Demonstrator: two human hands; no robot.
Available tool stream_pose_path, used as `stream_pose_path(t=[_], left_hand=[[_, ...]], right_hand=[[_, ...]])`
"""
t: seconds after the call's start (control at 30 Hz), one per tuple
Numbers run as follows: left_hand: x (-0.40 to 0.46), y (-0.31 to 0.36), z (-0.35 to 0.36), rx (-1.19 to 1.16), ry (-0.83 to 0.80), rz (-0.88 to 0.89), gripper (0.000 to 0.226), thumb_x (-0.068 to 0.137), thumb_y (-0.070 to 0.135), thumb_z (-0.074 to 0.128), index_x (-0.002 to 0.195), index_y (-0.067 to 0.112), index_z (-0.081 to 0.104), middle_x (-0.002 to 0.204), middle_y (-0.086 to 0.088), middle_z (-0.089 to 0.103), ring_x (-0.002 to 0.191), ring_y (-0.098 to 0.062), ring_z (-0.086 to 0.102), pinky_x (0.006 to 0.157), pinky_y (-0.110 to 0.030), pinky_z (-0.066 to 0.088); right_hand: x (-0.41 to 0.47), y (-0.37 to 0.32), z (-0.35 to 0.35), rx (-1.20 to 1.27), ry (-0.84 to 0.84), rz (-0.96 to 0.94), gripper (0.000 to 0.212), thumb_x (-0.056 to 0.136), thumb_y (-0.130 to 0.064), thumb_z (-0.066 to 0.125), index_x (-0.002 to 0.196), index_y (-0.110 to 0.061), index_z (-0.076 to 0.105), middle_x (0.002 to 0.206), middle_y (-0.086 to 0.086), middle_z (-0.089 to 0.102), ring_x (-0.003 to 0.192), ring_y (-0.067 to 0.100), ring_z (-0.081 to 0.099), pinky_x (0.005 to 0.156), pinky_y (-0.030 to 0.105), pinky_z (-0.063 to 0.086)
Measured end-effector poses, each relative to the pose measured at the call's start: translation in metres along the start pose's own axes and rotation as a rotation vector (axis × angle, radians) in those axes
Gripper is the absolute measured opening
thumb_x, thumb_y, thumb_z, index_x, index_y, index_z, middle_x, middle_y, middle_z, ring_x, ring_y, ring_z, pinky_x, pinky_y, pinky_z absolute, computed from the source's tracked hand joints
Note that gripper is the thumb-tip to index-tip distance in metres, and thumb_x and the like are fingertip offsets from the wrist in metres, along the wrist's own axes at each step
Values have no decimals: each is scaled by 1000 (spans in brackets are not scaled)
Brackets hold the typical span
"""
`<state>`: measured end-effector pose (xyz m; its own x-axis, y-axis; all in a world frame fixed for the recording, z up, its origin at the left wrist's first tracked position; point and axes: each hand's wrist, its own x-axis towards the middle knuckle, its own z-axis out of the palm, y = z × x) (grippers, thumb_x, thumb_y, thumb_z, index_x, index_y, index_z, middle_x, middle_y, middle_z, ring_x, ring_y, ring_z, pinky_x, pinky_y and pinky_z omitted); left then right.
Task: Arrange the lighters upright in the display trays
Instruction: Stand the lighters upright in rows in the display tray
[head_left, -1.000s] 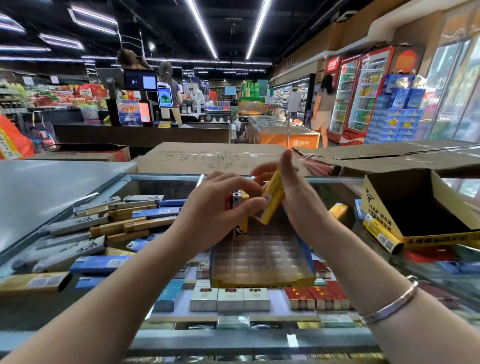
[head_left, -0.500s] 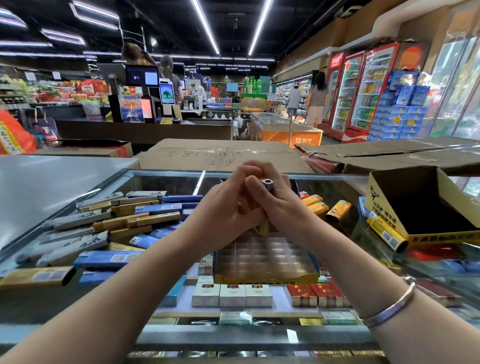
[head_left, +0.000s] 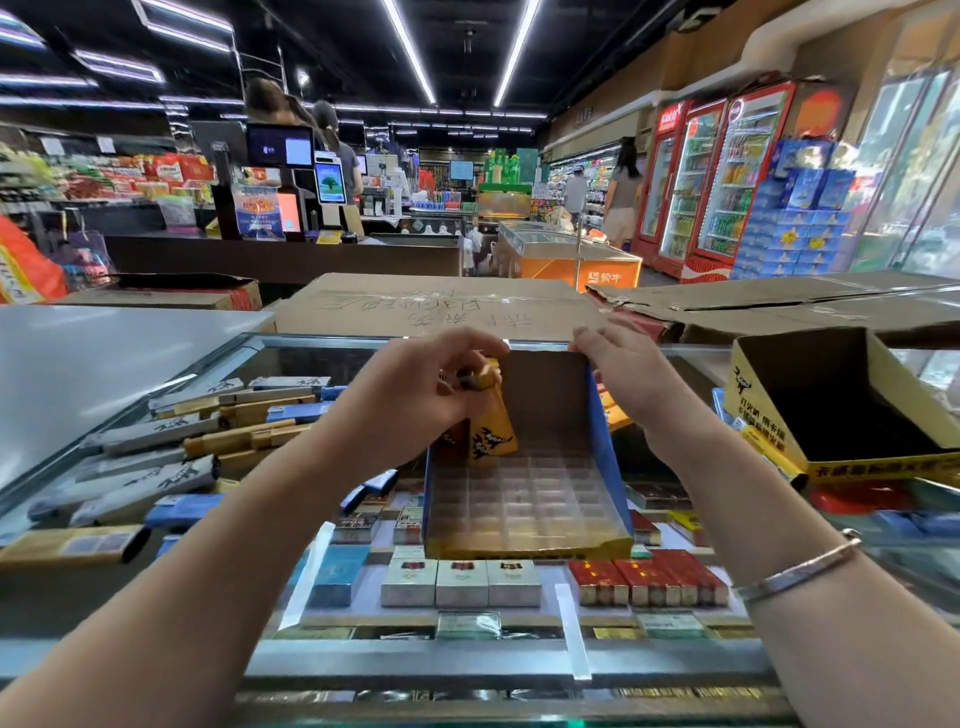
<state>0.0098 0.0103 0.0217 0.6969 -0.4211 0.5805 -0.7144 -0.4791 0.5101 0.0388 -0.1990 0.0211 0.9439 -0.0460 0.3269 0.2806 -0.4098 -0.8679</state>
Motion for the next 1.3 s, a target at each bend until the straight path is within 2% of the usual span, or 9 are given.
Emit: stream_pose_path(t=[0.1, 0.27, 0.5, 0.6, 0.7, 0.83, 0.97, 1.07, 1.3], left_hand=[[0, 0, -2, 137, -22, 36, 37, 76, 16, 73, 94, 43, 53, 90, 23, 58, 82, 2, 60, 73, -11, 51], [0, -2, 0, 242, -30, 104, 28, 76, 12, 72, 102, 22, 68, 100, 12, 54, 85, -9, 60, 76, -22, 53], [1, -8, 9, 525, 30, 240, 30, 75, 19, 74, 105, 19, 70, 113, 0, 61, 108, -19, 48, 84, -33, 43], [2, -13, 9, 427, 19, 160, 30, 78, 22, 71, 107, 25, 67, 129, 5, 54, 123, -20, 42, 94, -38, 41], [0, -20, 8, 272, -72, 69, 39, 81, 24, 66, 116, 38, 56, 128, 18, 46, 128, -10, 38, 102, -36, 38], [-3, -24, 12, 179, -89, -3, 58, 81, 23, 70, 126, 47, 41, 127, 24, 38, 123, 0, 33, 105, -33, 35], [-2, -28, 14, 161, -88, -49, 59, 80, 27, 71, 130, 41, 43, 131, 24, 30, 126, 1, 24, 108, -36, 30], [-3, -29, 14, 173, -95, -48, 57, 80, 29, 70, 130, 38, 44, 130, 24, 30, 126, 1, 22, 109, -35, 29], [-3, -31, 14, 201, -81, -19, 57, 80, 32, 69, 131, 36, 45, 128, 25, 33, 124, 3, 23, 104, -27, 27]], right_hand=[[0, 4, 2, -54, -45, 14, 23, 99, -36, 41, 100, -18, 57, 88, -11, 54, 83, 3, 49, 69, 22, 35], [-2, 2, 3, -87, -45, 10, 24, 98, -38, 40, 102, -19, 54, 93, -6, 55, 94, 12, 49, 83, 29, 34], [-1, 5, 3, -85, -67, 13, 22, 98, -41, 38, 102, -24, 50, 91, -10, 51, 85, 3, 46, 66, 19, 34], [0, 4, -1, -72, -81, 7, 26, 99, -40, 38, 107, -21, 54, 90, -11, 52, 84, 2, 46, 66, 17, 34], [2, 3, -15, -124, 59, -74, 23, 99, -32, 40, 98, -18, 59, 79, -10, 54, 72, 1, 49, 66, 23, 36], [7, 17, -53, -640, 315, -1, 24, 95, -19, 45, 104, -6, 63, 87, 12, 63, 69, 19, 53, 58, 27, 37], [8, 31, -65, -976, 13, 394, 24, 91, -11, 48, 110, -3, 60, 97, 13, 60, 86, 26, 57, 69, 31, 46], [5, 34, -59, -1008, -151, 422, 21, 93, -11, 47, 110, -5, 57, 94, 9, 55, 83, 21, 52, 60, 25, 38], [-2, 30, -64, -1079, -244, 485, 40, 84, -5, 60, 122, -10, 48, 107, 10, 51, 95, 22, 50, 74, 29, 43]])
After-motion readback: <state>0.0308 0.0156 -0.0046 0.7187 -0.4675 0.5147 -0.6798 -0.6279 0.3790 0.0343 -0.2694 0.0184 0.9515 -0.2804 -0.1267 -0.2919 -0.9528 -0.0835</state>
